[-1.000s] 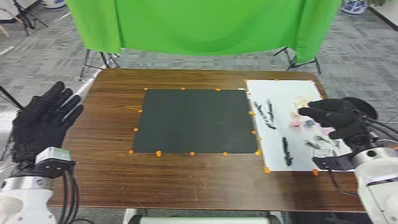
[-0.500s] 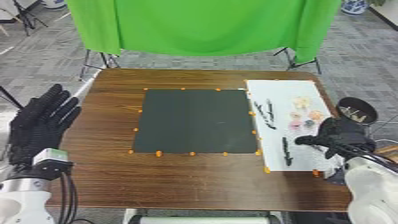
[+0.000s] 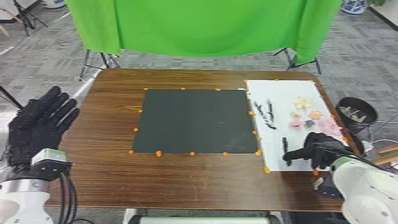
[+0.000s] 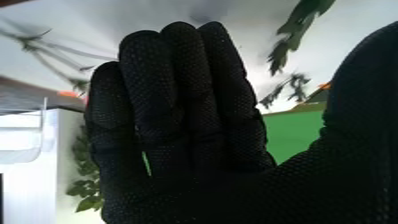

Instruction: Arrange flowers

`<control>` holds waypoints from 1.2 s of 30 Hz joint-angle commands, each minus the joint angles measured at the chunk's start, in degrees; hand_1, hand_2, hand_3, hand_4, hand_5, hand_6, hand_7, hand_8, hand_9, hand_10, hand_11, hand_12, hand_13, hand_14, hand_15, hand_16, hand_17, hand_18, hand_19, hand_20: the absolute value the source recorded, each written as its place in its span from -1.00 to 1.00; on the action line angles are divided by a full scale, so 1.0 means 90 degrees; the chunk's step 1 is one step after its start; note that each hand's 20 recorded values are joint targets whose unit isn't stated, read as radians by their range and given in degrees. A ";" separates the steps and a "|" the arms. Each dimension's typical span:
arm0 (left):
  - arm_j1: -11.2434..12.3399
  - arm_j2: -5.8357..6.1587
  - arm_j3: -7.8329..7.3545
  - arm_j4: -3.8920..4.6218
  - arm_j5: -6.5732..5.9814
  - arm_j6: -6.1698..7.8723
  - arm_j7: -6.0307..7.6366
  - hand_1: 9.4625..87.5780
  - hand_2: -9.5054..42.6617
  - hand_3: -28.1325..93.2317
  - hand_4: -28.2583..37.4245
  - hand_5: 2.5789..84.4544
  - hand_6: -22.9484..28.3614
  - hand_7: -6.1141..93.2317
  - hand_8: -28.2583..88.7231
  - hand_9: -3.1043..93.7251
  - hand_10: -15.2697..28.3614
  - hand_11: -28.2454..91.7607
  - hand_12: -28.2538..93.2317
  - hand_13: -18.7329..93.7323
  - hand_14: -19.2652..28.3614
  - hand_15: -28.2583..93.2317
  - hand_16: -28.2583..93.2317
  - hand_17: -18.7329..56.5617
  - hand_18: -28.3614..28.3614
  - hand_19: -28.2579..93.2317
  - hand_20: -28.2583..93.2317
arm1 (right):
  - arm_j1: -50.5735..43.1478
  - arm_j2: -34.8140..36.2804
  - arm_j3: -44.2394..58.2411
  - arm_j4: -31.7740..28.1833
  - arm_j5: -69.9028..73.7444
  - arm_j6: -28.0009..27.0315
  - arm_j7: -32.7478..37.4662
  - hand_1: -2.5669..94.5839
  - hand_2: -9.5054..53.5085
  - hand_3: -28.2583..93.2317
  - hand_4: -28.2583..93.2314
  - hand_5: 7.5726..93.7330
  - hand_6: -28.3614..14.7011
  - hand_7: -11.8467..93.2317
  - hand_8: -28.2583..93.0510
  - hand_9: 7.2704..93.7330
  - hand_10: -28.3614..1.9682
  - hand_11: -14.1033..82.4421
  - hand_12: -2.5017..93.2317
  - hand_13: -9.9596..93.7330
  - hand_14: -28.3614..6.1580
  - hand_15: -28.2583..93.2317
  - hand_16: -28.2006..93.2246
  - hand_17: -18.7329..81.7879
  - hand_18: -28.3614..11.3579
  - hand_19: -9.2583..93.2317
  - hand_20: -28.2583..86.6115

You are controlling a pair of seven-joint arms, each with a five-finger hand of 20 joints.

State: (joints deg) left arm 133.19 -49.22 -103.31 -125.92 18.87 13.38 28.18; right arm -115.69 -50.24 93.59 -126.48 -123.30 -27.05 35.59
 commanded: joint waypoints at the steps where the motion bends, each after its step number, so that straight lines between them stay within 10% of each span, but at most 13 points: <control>1: -0.0016 -0.0056 0.0029 0.0008 -0.0082 -0.0109 -0.0086 -0.43 -0.31 0.64 -1.00 -0.01 0.26 -0.65 -0.65 -0.22 0.41 -0.27 -0.36 -0.26 0.44 -0.08 -0.65 -0.60 0.46 0.02 -0.43 | 0.0462 -0.0152 -0.0497 0.0360 -0.0006 -0.0536 0.0099 -0.52 -0.88 0.23 -1.00 0.42 0.13 -0.22 -0.69 0.51 -0.25 -0.06 -0.34 0.42 -0.30 0.39 -0.06 0.00 -0.76 0.66 0.12; 13: -0.0082 -0.0065 0.0099 0.0027 -0.0127 -0.0126 -0.0139 -0.43 -0.31 0.64 -1.00 -0.01 0.26 -0.64 -0.65 -0.21 0.41 -0.25 -0.35 -0.25 0.44 -0.07 -0.65 -0.59 0.46 0.02 -0.43 | 0.0950 -0.0334 -0.1508 0.0722 -0.0193 -0.1446 0.0649 -0.42 -1.00 0.63 -0.95 0.42 0.21 -0.05 -0.70 0.55 -0.17 0.02 -0.33 0.47 -0.21 0.39 -0.07 0.03 -0.74 0.71 0.11; 21: -0.0085 -0.0059 0.0135 0.0036 -0.0155 -0.0139 -0.0149 -0.43 -0.30 0.64 -1.00 -0.01 0.26 -0.64 -0.65 -0.20 0.42 -0.25 -0.34 -0.24 0.45 -0.06 -0.65 -0.60 0.46 0.02 -0.43 | 0.1010 -0.0430 -0.2208 0.1032 -0.0395 -0.0869 0.1532 -0.23 -1.00 0.64 -0.94 0.48 0.23 -0.09 -0.70 0.61 -0.11 0.00 -0.33 0.53 -0.14 0.38 -0.08 0.09 -0.75 0.78 0.10; 28: -0.0212 -0.0044 0.0214 0.0077 -0.0159 -0.0174 -0.0245 -0.43 -0.26 0.66 -1.00 0.00 0.26 -0.63 -0.65 -0.20 0.43 -0.25 -0.34 -0.23 0.45 -0.05 -0.64 -0.60 0.46 0.03 -0.43 | 0.0847 -0.0491 -0.2265 0.1096 -0.0601 -0.0524 0.1371 0.04 -1.00 0.55 -0.97 0.44 0.24 0.01 -0.27 0.63 -0.03 0.03 -0.30 0.57 -0.06 0.36 -0.07 0.12 -0.72 0.81 0.06; 36: -0.0242 -0.0025 0.0245 0.0100 -0.0193 -0.0194 -0.0259 -0.43 -0.26 0.66 -1.00 0.00 0.26 -0.63 -0.65 -0.19 0.43 -0.24 -0.34 -0.23 0.47 -0.03 -0.64 -0.60 0.47 0.03 -0.43 | 0.0617 -0.0422 -0.2238 0.1074 -0.0752 0.0322 0.1437 0.13 -1.00 0.66 -0.91 0.40 0.31 0.25 -0.27 0.80 0.28 -0.46 -0.04 0.68 0.24 0.10 0.09 0.20 -0.69 0.79 0.01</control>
State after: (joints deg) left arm 130.80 -49.32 -101.20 -125.18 17.73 12.51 26.44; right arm -103.15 -53.48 76.44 -121.56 -130.36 -26.58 48.96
